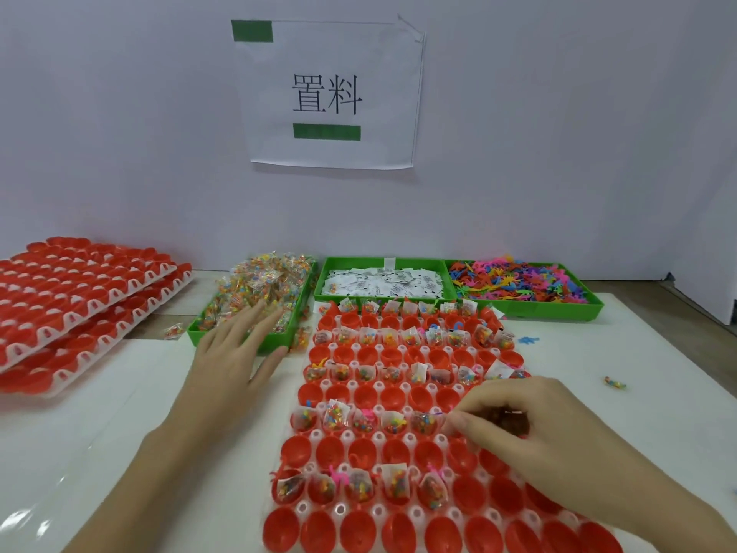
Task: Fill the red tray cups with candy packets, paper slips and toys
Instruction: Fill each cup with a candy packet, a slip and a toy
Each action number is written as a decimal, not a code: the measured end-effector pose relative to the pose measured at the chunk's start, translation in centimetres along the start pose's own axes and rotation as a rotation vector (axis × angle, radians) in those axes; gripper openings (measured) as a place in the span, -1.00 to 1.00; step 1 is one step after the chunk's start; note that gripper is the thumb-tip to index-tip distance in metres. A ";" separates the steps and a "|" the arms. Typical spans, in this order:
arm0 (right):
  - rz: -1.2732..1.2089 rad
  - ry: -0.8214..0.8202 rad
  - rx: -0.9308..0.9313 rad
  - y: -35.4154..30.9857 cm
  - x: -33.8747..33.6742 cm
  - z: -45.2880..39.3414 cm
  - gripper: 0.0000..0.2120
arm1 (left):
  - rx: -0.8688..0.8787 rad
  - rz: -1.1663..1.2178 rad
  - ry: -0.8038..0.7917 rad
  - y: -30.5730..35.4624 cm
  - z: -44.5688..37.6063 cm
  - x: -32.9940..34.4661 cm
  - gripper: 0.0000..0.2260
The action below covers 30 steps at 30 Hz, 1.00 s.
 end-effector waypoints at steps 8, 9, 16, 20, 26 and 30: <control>-0.025 0.023 0.010 1.0 -0.4 -0.7 -0.78 | 0.007 0.027 0.174 -0.5 -1.0 1.1 -0.68; -0.036 0.028 0.009 1.1 -0.5 -0.8 -0.77 | 0.027 0.041 0.223 -0.3 -1.1 1.0 -0.75; -0.069 0.102 0.015 1.9 -1.1 -1.3 -0.78 | 0.044 0.205 0.461 -0.4 -1.0 -0.8 -0.78; -0.127 0.113 -0.007 2.3 -1.3 -1.7 -0.76 | -0.025 0.311 0.665 -1.0 -0.3 -2.6 -0.83; -0.284 0.222 0.021 3.8 -1.9 -3.2 -0.80 | -0.044 0.587 0.664 0.1 -0.3 -3.1 -0.79; -0.169 0.286 0.036 4.0 -2.7 -5.7 -0.82 | -0.100 0.742 0.596 1.7 -0.4 -2.9 -0.78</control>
Point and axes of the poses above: each hand's wrist, its own z-axis away from the middle knuckle, its own x-axis out of the palm, y = z × x, the point moved 4 cm from there along -z, towards the middle knuckle, and after that the axes turned 8 degrees about x, right-handed, at the moved point
